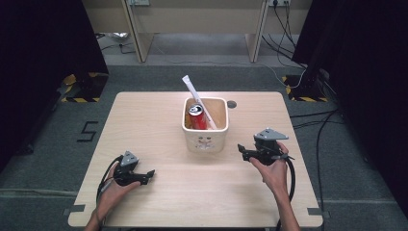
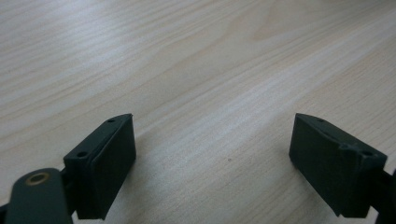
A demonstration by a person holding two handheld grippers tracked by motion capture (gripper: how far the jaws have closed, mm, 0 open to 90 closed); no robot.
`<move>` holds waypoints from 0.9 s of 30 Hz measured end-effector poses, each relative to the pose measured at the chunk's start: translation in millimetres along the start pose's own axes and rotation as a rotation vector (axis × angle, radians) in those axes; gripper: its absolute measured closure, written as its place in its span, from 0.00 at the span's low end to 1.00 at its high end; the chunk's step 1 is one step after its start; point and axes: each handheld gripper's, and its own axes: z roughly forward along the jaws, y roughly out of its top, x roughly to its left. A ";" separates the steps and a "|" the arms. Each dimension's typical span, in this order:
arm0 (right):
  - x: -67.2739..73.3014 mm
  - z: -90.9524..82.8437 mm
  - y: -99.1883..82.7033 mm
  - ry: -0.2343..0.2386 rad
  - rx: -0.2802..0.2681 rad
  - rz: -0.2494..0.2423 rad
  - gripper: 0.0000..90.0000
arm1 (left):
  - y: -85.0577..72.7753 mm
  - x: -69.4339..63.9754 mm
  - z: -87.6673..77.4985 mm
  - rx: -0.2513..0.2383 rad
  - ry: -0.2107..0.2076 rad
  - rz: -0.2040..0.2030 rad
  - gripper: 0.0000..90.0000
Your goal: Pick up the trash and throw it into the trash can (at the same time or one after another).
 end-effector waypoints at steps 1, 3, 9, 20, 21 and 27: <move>0.2 0.5 -2.3 0.002 0.002 0.002 0.31 | 0.0 0.0 0.0 0.000 0.000 0.000 0.15; 0.6 1.8 -6.4 0.001 0.007 0.006 0.30 | 0.0 0.0 0.0 0.000 0.000 0.000 0.15; 0.0 4.5 -18.7 0.009 0.008 0.028 0.30 | 0.0 0.0 0.0 0.000 0.000 0.000 0.15; 4.8 3.6 -28.7 0.028 0.006 0.011 0.30 | 0.0 0.0 0.0 0.000 0.000 0.000 0.15; 5.0 3.7 -29.6 0.019 0.011 0.004 0.30 | 0.0 0.0 0.0 0.000 0.000 0.000 0.15; 4.8 3.1 -35.0 0.016 0.020 0.008 0.29 | 0.0 0.0 0.0 0.000 0.000 0.000 0.15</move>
